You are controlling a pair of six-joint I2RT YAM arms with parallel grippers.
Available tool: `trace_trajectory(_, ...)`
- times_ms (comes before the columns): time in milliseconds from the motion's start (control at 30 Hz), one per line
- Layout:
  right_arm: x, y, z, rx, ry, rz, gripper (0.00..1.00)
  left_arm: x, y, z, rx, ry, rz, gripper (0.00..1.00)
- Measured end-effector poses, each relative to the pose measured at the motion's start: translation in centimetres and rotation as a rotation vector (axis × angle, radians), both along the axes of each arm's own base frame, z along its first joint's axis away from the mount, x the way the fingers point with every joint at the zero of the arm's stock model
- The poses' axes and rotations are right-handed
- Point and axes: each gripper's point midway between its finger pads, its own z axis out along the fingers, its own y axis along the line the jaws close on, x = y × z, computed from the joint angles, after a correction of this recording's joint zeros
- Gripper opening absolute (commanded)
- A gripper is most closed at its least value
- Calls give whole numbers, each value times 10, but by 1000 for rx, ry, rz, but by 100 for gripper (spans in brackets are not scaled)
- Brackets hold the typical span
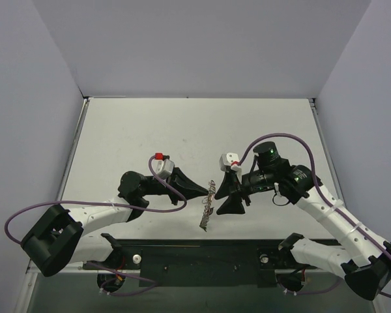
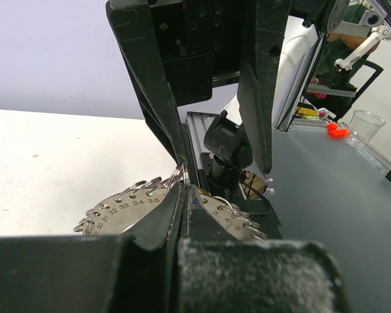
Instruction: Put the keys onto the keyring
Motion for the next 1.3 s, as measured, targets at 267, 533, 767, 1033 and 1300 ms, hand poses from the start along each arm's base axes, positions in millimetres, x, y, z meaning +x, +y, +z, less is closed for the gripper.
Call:
trace_trajectory(267, 7, 13, 2, 34, 26, -43, 50, 2, 1, 3, -10, -5, 7, 0)
trace_trajectory(533, 26, 17, 10, 63, 24, -127, 51, 3, 1, 2, -14, 0, 16, 0)
trace_trajectory(767, 36, 16, 15, 76, 24, -174, 52, 3, 2, 0, -12, 5, 20, 0)
trace_trajectory(1033, 51, 19, 32, 124, 50, -268, 52, 3, 2, 1, -12, 5, 20, 0)
trace_trajectory(1300, 56, 9, 32, 101, 43, -296, 39, 4, 1, 1, -15, 9, 28, 0)
